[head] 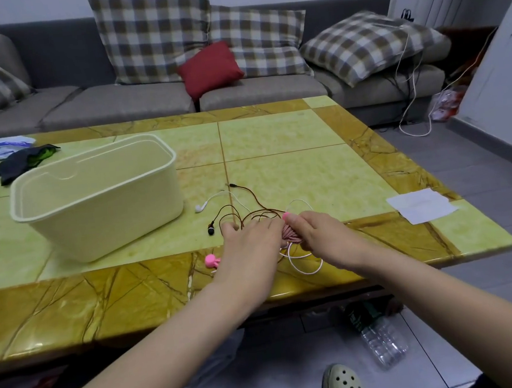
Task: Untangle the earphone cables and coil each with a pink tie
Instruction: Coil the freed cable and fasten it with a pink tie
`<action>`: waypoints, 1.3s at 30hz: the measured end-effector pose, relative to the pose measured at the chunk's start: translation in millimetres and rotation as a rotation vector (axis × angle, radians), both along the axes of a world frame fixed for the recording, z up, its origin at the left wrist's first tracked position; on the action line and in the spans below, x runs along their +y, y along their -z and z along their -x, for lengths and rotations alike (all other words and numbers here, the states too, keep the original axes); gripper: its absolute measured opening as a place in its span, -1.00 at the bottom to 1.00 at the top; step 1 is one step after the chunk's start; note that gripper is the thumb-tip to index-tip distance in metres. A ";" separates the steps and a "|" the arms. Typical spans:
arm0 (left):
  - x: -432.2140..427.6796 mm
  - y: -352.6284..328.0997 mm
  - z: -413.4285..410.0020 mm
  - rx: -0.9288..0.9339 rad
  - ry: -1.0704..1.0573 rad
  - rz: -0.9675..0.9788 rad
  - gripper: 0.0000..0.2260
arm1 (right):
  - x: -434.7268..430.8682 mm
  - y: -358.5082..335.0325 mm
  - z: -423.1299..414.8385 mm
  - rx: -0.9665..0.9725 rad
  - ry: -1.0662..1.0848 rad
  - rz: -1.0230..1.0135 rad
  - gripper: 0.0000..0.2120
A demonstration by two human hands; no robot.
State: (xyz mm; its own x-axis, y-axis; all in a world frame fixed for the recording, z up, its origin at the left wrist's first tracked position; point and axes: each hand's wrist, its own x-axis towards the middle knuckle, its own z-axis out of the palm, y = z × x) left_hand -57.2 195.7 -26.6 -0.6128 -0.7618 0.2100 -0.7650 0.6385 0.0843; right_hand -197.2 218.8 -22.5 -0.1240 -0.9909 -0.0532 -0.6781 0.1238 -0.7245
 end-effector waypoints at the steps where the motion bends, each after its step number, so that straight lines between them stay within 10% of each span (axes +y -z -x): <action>1: 0.1 0.4 -0.2 -0.009 0.004 -0.003 -0.78 | 0.9 -1.5 1.4 0.021 -0.018 -0.068 -0.58; 9: 1.7 12.0 -3.8 -0.193 0.038 0.019 -0.71 | 3.7 -12.2 22.1 0.085 -0.068 -0.434 -0.63; 16: 12.4 8.8 11.7 -0.344 0.119 0.043 -0.63 | -19.1 -18.0 7.4 -0.014 0.103 -0.377 -0.77; 32: 5.9 16.1 5.0 -0.279 0.089 0.060 -0.39 | -34.3 -2.4 -18.9 0.417 0.108 -0.150 -0.79; 39: -2.2 17.5 2.2 -0.269 -0.039 -0.015 -0.73 | -36.0 1.1 -24.0 0.461 0.037 -0.211 -0.78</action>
State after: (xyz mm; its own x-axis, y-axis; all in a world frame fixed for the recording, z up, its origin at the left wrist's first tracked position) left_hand -59.4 193.5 -44.1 -0.6148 -0.7880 0.0324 -0.7854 0.6081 -0.1160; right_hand -173.2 182.8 -23.6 -0.2168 -0.9589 -0.1832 -0.9139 0.2653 -0.3073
